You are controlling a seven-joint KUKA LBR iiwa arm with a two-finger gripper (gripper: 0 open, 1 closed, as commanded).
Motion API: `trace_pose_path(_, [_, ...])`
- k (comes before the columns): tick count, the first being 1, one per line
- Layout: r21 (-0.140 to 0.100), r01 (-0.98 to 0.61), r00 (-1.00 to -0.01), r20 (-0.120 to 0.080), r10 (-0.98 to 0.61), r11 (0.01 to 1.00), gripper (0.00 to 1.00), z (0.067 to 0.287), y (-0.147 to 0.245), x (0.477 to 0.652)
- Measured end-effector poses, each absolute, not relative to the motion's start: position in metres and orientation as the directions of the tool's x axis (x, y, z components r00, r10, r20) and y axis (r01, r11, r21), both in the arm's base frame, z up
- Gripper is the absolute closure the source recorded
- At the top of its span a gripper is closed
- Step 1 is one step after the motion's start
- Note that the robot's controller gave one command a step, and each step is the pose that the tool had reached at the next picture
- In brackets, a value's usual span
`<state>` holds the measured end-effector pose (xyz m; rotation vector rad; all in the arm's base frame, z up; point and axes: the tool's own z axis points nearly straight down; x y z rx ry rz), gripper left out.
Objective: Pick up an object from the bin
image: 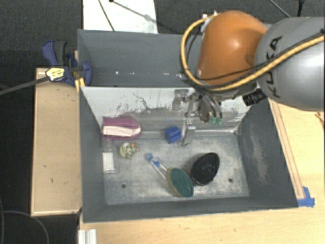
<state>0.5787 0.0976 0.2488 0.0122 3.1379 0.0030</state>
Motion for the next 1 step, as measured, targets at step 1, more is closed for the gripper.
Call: trace_pose_path(1, [-0.001, -0.084, -0.996, 0.007, -0.084, 0.996, 0.00, 0.1592, 0.0504, 0.5450])
